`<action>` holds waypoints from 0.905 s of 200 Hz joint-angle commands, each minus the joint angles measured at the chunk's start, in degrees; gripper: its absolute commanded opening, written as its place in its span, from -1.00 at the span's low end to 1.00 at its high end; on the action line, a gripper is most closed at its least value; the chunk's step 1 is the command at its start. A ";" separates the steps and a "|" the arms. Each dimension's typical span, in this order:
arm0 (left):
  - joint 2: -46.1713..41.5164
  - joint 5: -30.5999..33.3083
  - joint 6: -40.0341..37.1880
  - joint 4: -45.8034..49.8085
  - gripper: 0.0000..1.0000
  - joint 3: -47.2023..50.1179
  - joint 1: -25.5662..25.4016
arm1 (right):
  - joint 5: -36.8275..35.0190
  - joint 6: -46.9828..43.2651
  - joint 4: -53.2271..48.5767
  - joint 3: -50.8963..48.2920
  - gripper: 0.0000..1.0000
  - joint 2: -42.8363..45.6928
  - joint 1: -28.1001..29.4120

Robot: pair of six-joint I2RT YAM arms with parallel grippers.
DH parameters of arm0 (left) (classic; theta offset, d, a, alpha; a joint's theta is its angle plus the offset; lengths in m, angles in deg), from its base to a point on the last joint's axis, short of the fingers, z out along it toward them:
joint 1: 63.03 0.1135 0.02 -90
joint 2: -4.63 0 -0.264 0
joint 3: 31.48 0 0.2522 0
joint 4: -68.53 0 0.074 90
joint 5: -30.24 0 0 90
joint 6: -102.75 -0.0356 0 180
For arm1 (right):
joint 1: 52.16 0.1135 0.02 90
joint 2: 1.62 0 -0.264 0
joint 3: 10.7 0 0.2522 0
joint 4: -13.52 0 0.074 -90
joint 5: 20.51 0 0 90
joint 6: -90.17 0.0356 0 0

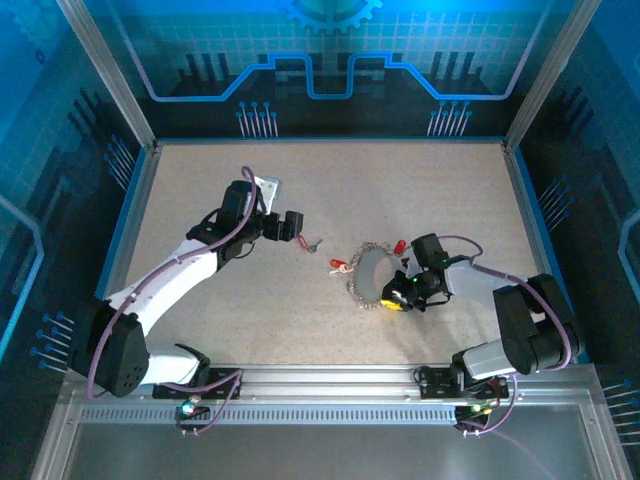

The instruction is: Put the keys on the keyring

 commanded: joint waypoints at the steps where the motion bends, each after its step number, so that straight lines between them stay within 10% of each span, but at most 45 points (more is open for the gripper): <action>1: 0.52 -0.08 -0.08 0.66 0.98 -0.10 -0.07 | 1.60 1.52 1.72 -1.03 -0.70 -0.56 -0.95; 103: -1.63 -6.05 -2.01 -4.80 0.98 2.43 -0.09 | -11.21 -10.78 -8.64 5.23 -0.79 5.98 2.89; 181: -6.79 -31.41 -8.84 -21.23 0.98 11.55 -0.26 | -28.87 -25.59 -13.84 15.38 -0.87 9.90 14.60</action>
